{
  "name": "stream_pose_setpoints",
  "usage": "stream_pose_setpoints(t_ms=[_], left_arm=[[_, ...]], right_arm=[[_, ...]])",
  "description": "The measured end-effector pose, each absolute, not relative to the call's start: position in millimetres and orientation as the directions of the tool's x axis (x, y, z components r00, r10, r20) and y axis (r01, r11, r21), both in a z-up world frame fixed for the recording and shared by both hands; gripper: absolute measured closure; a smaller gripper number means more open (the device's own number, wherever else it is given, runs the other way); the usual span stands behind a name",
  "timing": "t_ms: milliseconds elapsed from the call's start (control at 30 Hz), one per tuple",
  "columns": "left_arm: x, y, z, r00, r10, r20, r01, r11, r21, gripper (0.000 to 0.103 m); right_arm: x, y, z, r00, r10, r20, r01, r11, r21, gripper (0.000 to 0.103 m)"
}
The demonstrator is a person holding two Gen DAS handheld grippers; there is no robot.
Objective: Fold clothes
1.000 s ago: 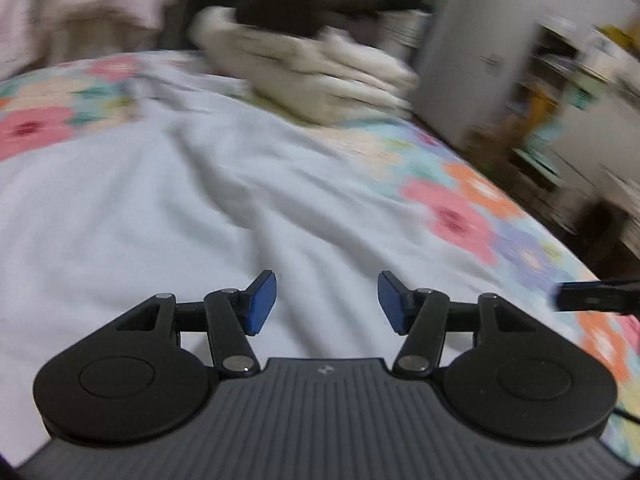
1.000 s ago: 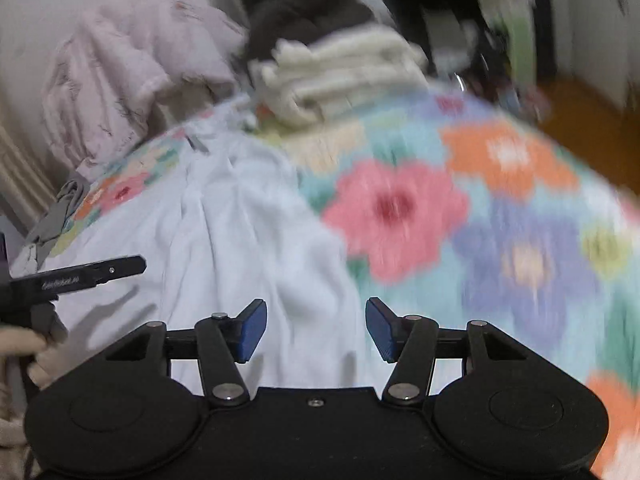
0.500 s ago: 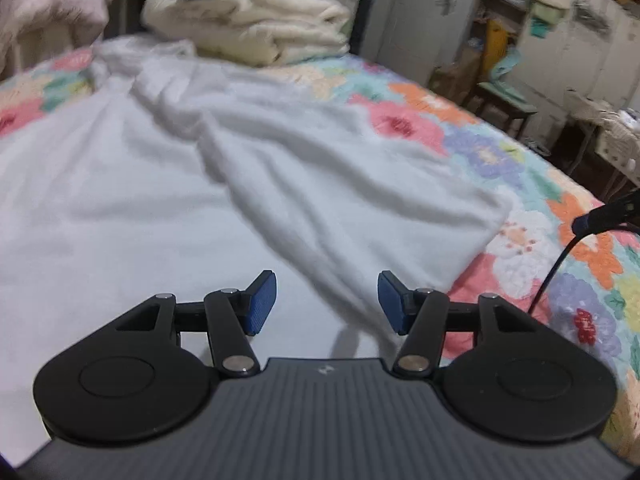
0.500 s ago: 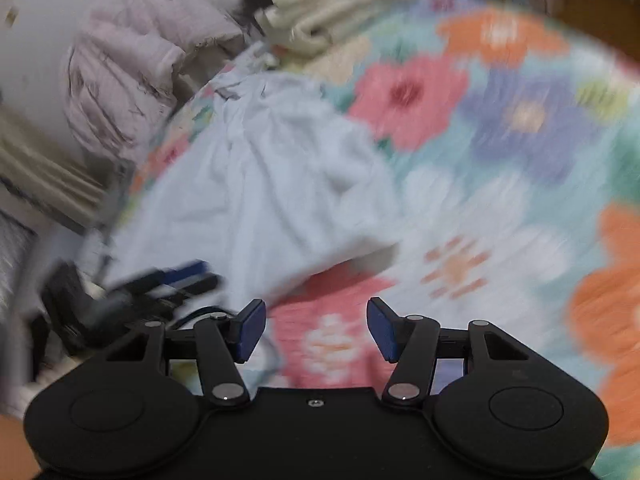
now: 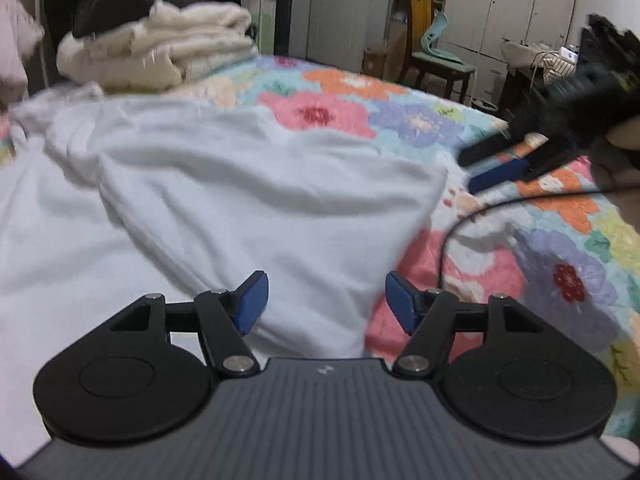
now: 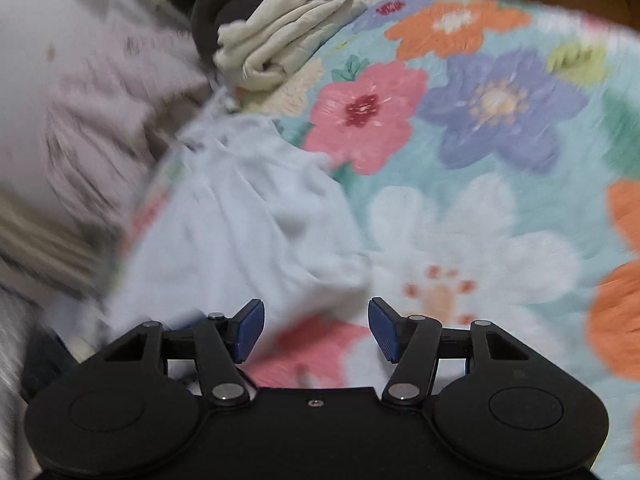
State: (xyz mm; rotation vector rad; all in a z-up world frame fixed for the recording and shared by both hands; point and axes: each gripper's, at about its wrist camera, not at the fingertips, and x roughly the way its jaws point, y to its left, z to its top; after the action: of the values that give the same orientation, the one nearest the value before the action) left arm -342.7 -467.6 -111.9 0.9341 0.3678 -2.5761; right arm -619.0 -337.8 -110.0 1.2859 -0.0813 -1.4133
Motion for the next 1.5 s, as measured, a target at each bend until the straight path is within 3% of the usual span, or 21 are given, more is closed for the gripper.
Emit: stream_pose_setpoints(t_ms=[267, 333, 367, 400, 433, 467, 500, 567, 700, 867, 933, 1033, 1100, 1167, 1300, 1367, 1500], left_arm=[[-354.5, -451.9, -134.3, -0.653, -0.278, -0.704, 0.373, -0.928, 0.021, 0.032], [-359.5, -446.9, -140.2, -0.642, -0.322, -0.696, 0.365, -0.926, 0.092, 0.031], [-361.9, -444.3, -142.6, -0.638, -0.346, -0.687, 0.360, -0.924, 0.131, 0.031], [-364.2, -441.8, -144.1, -0.631, -0.379, -0.677, 0.364, -0.915, 0.172, 0.032], [-365.7, -441.5, -144.1, -0.623, -0.392, -0.677, 0.374, -0.909, 0.183, 0.035], [-365.4, -441.9, -141.9, -0.627, -0.398, -0.670, 0.386, -0.906, 0.177, 0.050], [-363.8, -443.4, -137.8, -0.630, -0.402, -0.665, 0.398, -0.902, 0.169, 0.074], [-356.9, -447.1, -124.0, -0.651, -0.373, -0.661, 0.394, -0.910, 0.126, 0.085], [-349.2, -441.5, -96.8, -0.673, -0.259, -0.693, 0.289, -0.954, 0.076, 0.089], [-366.0, -428.4, -117.4, -0.589, -0.192, -0.785, 0.228, -0.971, 0.066, 0.089], [-371.0, -421.3, -125.6, -0.559, -0.212, -0.802, 0.212, -0.971, 0.109, 0.089], [-367.3, -426.5, -120.9, -0.582, -0.195, -0.789, 0.259, -0.965, 0.047, 0.082], [-360.6, -432.7, -114.3, -0.613, -0.160, -0.774, 0.286, -0.958, -0.028, 0.062], [-352.5, -439.2, -105.0, -0.650, -0.163, -0.742, 0.303, -0.951, -0.057, 0.056], [-336.4, -456.3, -86.9, -0.669, -0.285, -0.686, 0.449, -0.891, -0.067, 0.040], [-323.7, -463.4, -75.7, -0.665, -0.371, -0.648, 0.546, -0.834, -0.084, 0.033], [-304.5, -471.8, -57.2, -0.616, -0.491, -0.615, 0.657, -0.751, -0.058, 0.032]], right_arm=[[-613.8, -384.3, -149.8, 0.270, -0.690, -0.672, 0.540, -0.469, 0.699, 0.034], [-609.9, -393.6, -160.2, 0.279, -0.710, -0.646, 0.519, -0.455, 0.724, 0.032], [-606.8, -397.4, -161.0, 0.291, -0.732, -0.616, 0.528, -0.414, 0.741, 0.040], [-603.9, -401.6, -158.9, 0.309, -0.743, -0.594, 0.552, -0.368, 0.748, 0.082], [-600.7, -407.6, -153.7, 0.323, -0.746, -0.583, 0.593, -0.321, 0.739, 0.092], [-598.1, -411.2, -145.4, 0.320, -0.756, -0.571, 0.635, -0.276, 0.721, 0.092], [-596.1, -411.4, -135.6, 0.328, -0.776, -0.539, 0.661, -0.219, 0.717, 0.092], [-591.9, -404.9, -113.2, 0.369, -0.811, -0.455, 0.675, -0.103, 0.731, 0.093], [-581.0, -370.3, -84.7, 0.364, -0.797, -0.482, 0.715, -0.093, 0.693, 0.093], [-598.8, -356.4, -142.4, 0.341, -0.671, -0.659, 0.656, -0.332, 0.678, 0.093], [-595.5, -358.4, -149.7, 0.347, -0.634, -0.692, 0.683, -0.335, 0.649, 0.094], [-590.1, -362.4, -136.0, 0.272, -0.616, -0.739, 0.785, -0.302, 0.541, 0.075], [-596.2, -357.7, -129.0, 0.248, -0.638, -0.729, 0.785, -0.309, 0.537, 0.063], [-600.3, -350.0, -119.0, 0.214, -0.662, -0.718, 0.811, -0.290, 0.508, 0.061], [-596.5, -334.4, -99.5, 0.083, -0.659, -0.747, 0.896, -0.278, 0.345, 0.058], [-594.5, -327.9, -92.4, 0.091, -0.676, -0.731, 0.907, -0.247, 0.342, 0.058], [-599.4, -325.8, -76.0, 0.127, -0.734, -0.667, 0.902, -0.194, 0.385, 0.051]])
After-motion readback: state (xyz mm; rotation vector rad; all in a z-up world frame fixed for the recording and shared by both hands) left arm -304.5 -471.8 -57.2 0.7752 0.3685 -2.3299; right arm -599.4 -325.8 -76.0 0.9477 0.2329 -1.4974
